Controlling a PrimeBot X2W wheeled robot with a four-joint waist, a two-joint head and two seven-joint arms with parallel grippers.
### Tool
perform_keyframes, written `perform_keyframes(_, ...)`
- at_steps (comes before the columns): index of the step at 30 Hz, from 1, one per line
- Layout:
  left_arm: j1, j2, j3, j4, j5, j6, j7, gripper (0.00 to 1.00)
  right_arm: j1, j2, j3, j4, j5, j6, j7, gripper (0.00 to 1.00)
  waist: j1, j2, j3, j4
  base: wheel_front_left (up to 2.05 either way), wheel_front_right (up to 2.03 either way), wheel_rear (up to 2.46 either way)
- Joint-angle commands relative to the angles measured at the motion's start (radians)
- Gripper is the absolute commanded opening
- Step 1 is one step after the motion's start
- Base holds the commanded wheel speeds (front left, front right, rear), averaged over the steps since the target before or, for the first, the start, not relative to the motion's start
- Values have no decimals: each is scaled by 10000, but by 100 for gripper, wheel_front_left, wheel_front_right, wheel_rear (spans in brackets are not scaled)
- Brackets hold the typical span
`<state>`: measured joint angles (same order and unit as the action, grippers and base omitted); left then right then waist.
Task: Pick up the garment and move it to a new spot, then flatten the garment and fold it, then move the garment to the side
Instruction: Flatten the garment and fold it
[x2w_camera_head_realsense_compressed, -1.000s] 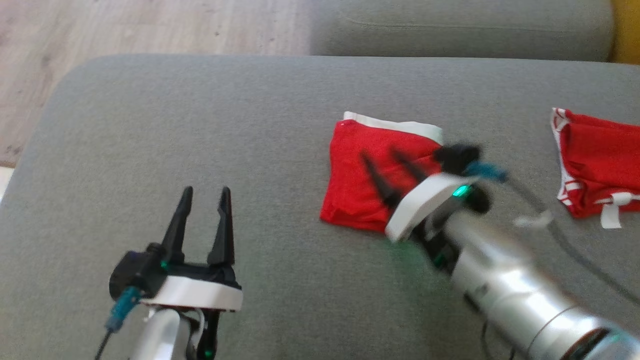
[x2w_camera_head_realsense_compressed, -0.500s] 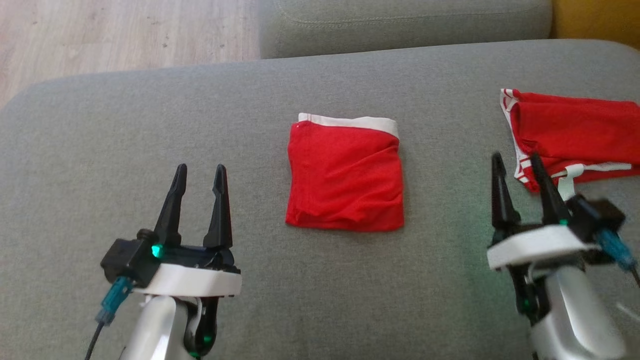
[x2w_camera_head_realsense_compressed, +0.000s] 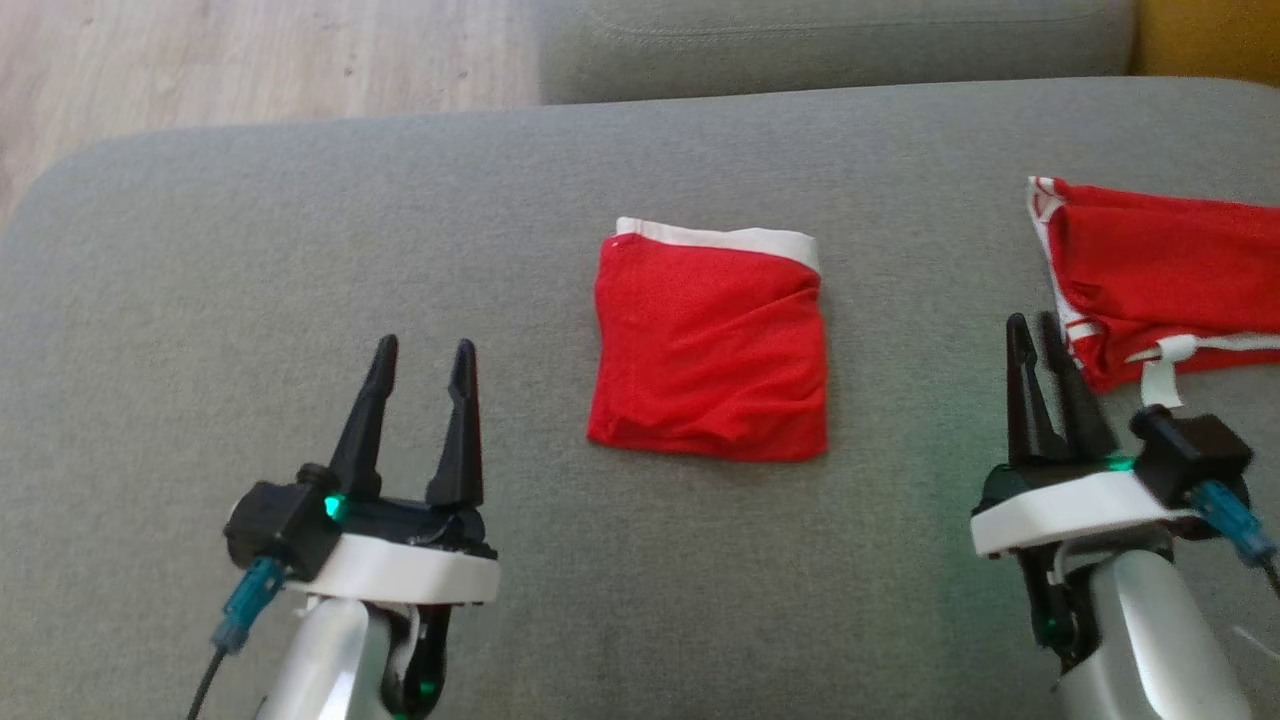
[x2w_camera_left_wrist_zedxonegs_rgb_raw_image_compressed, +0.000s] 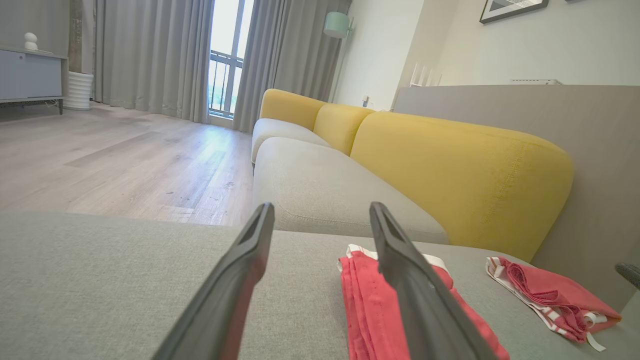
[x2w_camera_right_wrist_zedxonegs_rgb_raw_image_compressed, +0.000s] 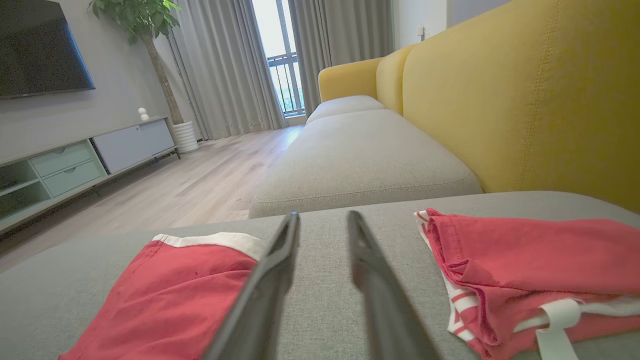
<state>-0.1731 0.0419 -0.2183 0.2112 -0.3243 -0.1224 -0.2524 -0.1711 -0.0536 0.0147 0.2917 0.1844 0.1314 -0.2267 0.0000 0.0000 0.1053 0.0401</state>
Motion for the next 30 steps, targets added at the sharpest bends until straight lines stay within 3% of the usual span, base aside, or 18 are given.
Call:
perform_keyframes(1,-246,83,223,-283,42,-27,-93,100,-267,31,312,-380,-86,-7,48,0,0,0,101,145,0,0,0)
perform_keyframes(10,-627,83,-36,-155,-57,-53,-93,100,-1800,32,1249,382,-612,-7,700,0,0,0,1068,1077,0,0,0)
perform_keyframes(15,-895,83,-262,-87,-182,-62,-93,100,-2909,33,1405,1844,-820,-7,951,0,0,0,1520,1658,0,0,0)
perform_keyframes(24,-1188,83,-425,-17,-301,-69,-93,100,-4176,33,488,5019,-1593,-7,1446,0,0,0,1858,2309,0,0,0)
perform_keyframes(30,-1083,83,-415,97,-317,-62,-93,100,-4672,33,759,5566,-1269,-7,484,0,0,0,1664,2358,0,0,0)
